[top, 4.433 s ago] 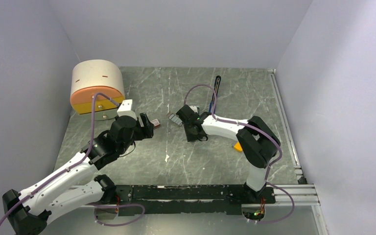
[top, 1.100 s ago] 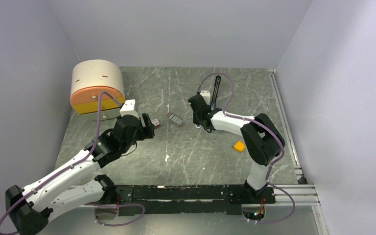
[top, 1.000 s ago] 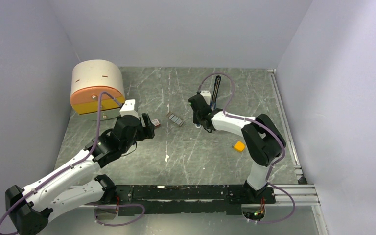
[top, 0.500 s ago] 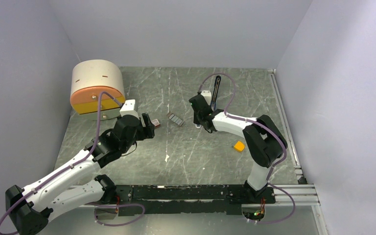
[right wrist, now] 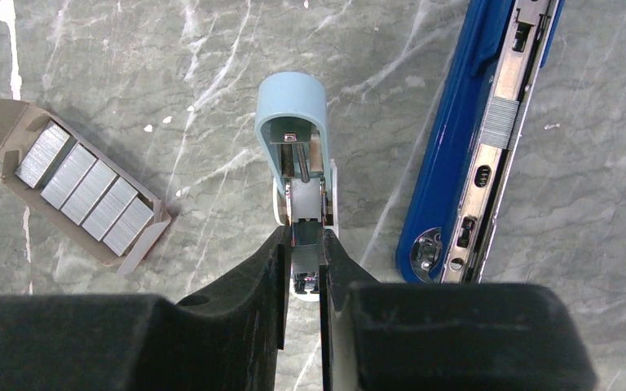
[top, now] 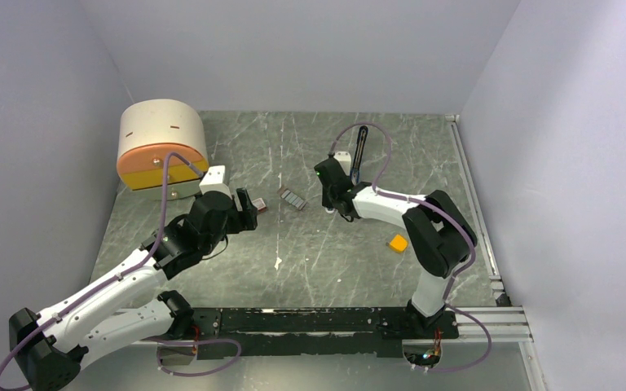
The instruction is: Load the staples into the stapler
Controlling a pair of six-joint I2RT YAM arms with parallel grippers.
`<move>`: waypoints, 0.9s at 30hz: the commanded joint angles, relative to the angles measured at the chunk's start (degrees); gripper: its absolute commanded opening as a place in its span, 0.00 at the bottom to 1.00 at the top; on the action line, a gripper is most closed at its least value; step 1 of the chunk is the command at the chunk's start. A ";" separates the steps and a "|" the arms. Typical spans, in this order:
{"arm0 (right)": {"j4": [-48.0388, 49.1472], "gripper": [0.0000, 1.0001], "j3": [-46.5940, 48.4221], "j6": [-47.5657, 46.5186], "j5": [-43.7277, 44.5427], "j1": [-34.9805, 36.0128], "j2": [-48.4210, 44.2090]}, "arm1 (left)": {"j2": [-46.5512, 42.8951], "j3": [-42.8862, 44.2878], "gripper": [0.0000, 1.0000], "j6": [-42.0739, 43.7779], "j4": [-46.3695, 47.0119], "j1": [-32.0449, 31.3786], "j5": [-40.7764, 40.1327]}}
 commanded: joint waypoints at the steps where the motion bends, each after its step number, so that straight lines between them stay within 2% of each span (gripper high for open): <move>1: 1.26 0.19 0.06 -0.19 0.89 -0.34 1.00 | -0.62 -0.17 0.77 -0.37 0.76 -0.16 -0.53; 16: 1.00 0.19 -0.11 0.32 0.15 -0.34 1.64 | -0.26 -0.08 0.77 -0.31 0.87 -0.15 -0.61; 21: 1.61 0.23 -0.64 0.39 -0.55 -0.34 0.66 | -0.37 -0.21 0.77 -0.28 1.03 -0.16 -0.57; 27: 1.26 0.23 -0.29 0.52 -0.37 -0.34 0.42 | -0.19 -0.07 0.77 -0.21 1.03 -0.16 -0.48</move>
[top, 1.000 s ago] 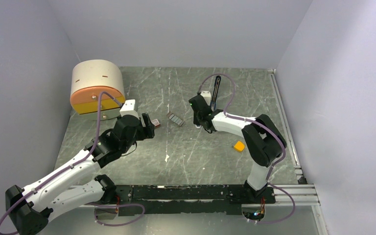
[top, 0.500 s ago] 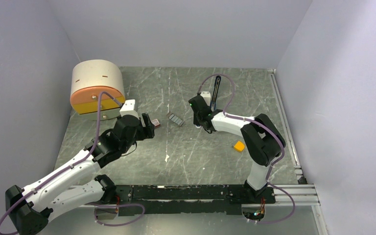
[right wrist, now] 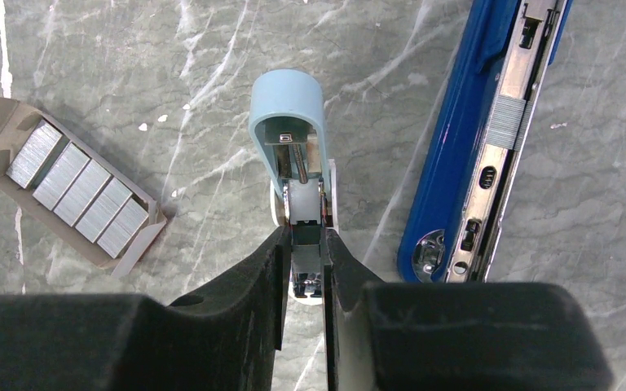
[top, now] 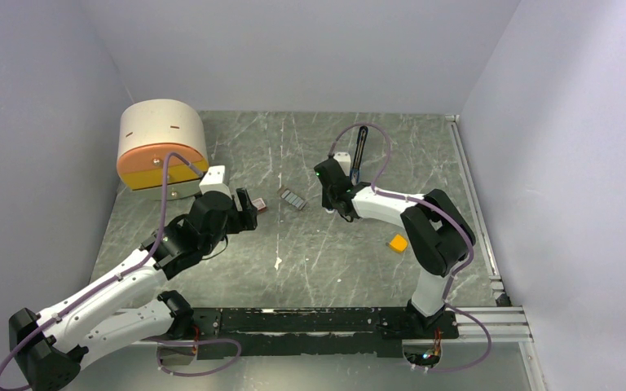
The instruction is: Load the staples into the stapler
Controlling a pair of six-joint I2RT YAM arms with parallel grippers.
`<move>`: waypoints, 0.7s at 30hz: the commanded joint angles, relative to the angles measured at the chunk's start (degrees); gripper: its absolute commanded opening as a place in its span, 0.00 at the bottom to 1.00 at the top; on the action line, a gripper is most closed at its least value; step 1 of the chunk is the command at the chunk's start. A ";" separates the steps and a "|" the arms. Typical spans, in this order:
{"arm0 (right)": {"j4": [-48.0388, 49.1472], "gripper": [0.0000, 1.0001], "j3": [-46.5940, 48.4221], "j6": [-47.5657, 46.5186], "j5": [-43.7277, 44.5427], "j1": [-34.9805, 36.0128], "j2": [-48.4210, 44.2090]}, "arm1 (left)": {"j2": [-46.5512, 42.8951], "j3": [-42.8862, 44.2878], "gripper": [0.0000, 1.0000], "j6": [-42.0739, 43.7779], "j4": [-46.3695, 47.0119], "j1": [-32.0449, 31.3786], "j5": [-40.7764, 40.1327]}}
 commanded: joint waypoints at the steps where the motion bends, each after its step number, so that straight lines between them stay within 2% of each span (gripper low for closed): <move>1: 0.89 0.22 -0.29 0.50 0.24 -0.23 -0.41 | -0.07 0.00 0.77 -0.22 0.98 -0.16 -0.48; 13: 0.63 0.21 -0.20 0.60 0.08 -0.22 -0.78 | -0.16 -0.10 0.77 -0.31 0.87 -0.16 -0.57; 21: 0.63 0.30 -0.30 1.47 -0.67 -0.29 -1.73 | -0.26 -0.26 0.77 -0.30 0.94 -0.16 -0.66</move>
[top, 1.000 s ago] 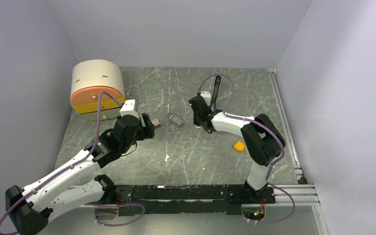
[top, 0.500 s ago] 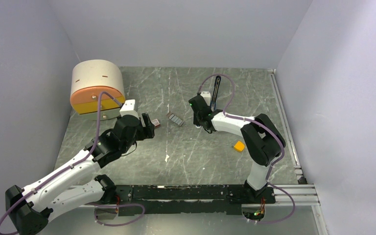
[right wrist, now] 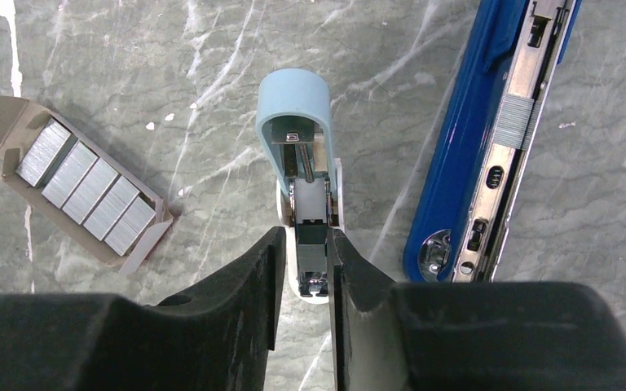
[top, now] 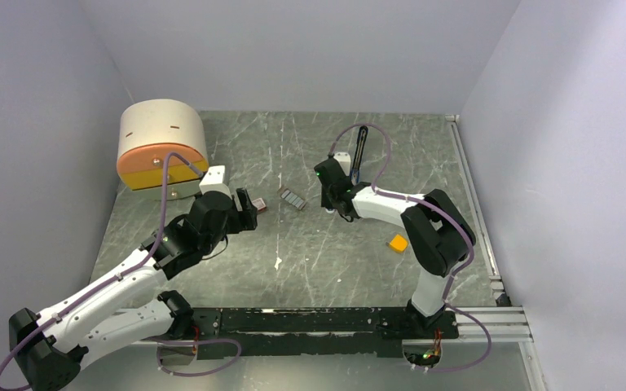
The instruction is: Load the staples into the stapler
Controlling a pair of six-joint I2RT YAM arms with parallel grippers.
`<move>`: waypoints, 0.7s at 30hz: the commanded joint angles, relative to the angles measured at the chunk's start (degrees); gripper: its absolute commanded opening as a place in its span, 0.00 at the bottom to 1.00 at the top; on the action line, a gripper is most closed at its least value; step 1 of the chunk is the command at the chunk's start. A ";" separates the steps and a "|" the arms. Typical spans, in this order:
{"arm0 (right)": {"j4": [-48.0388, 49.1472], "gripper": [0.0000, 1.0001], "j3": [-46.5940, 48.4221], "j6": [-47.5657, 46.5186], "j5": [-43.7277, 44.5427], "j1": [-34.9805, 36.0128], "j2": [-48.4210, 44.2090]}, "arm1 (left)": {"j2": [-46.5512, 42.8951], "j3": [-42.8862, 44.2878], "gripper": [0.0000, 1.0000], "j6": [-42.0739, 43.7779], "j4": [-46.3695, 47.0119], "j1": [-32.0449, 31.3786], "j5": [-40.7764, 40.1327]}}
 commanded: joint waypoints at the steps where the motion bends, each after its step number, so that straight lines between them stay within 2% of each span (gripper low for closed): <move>1: 0.51 0.30 -0.18 1.23 -0.01 -0.23 -1.92 | -0.29 -0.26 0.77 -0.31 0.87 -0.16 -0.66; 13: -0.33 0.31 1.11 0.18 1.32 -0.35 -2.31 | -0.44 -0.34 0.77 -0.26 0.82 -0.16 -0.83; 21: 1.21 0.23 1.11 -1.11 -0.02 -0.36 -2.25 | -0.20 -0.26 0.77 -0.33 0.85 -0.16 -0.67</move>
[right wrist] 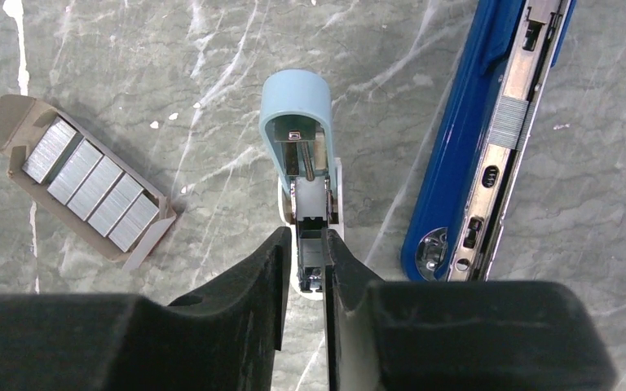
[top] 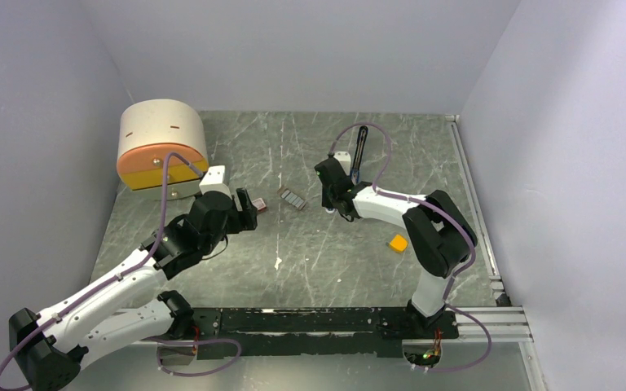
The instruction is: Load the staples into the stapler
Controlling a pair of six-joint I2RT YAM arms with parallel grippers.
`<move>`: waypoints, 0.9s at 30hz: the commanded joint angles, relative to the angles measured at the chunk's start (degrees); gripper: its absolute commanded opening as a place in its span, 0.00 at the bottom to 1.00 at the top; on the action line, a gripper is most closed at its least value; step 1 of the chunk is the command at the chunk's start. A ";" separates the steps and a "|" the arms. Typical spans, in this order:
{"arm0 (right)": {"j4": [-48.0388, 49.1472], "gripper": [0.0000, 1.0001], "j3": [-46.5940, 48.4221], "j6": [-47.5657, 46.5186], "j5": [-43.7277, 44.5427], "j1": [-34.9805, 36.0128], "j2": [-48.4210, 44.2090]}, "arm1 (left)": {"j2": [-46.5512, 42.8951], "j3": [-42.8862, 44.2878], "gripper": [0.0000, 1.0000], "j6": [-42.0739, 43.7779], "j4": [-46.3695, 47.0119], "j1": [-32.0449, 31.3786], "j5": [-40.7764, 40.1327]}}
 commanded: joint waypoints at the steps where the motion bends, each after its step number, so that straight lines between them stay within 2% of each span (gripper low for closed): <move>1: 1.75 0.23 1.09 -0.90 0.04 -0.34 -1.40 | -0.19 -0.21 0.77 -0.35 0.85 -0.16 -0.66; 5: 1.19 0.24 1.86 -1.06 0.52 -0.36 -1.89 | -0.15 -0.08 0.77 -0.51 0.76 -0.16 -0.66; 8: -0.57 0.29 2.99 -0.96 1.61 -0.47 -4.13 | -0.18 -0.17 0.77 -1.03 0.67 -0.16 -0.13; 13: -1.94 0.50 3.90 -0.62 0.83 -2.42 -8.34 | 0.80 -1.29 0.79 -0.97 3.99 -0.16 4.51; 17: -2.87 0.64 6.53 -3.25 0.39 -3.04 -6.93 | 2.72 -1.66 0.80 -0.69 7.81 -0.16 8.36; 21: -4.93 0.68 10.79 -5.86 -0.86 -3.10 -2.67 | 4.87 -1.57 0.83 -0.49 10.65 -0.16 10.85; 23: -5.85 0.68 12.48 -6.41 -1.21 -3.34 -0.42 | 6.08 -1.69 0.81 -0.39 11.94 -0.16 12.96; 27: -7.24 0.61 14.94 -6.69 -1.84 -4.02 2.88 | 9.50 -2.10 0.82 -0.65 14.61 -0.16 17.26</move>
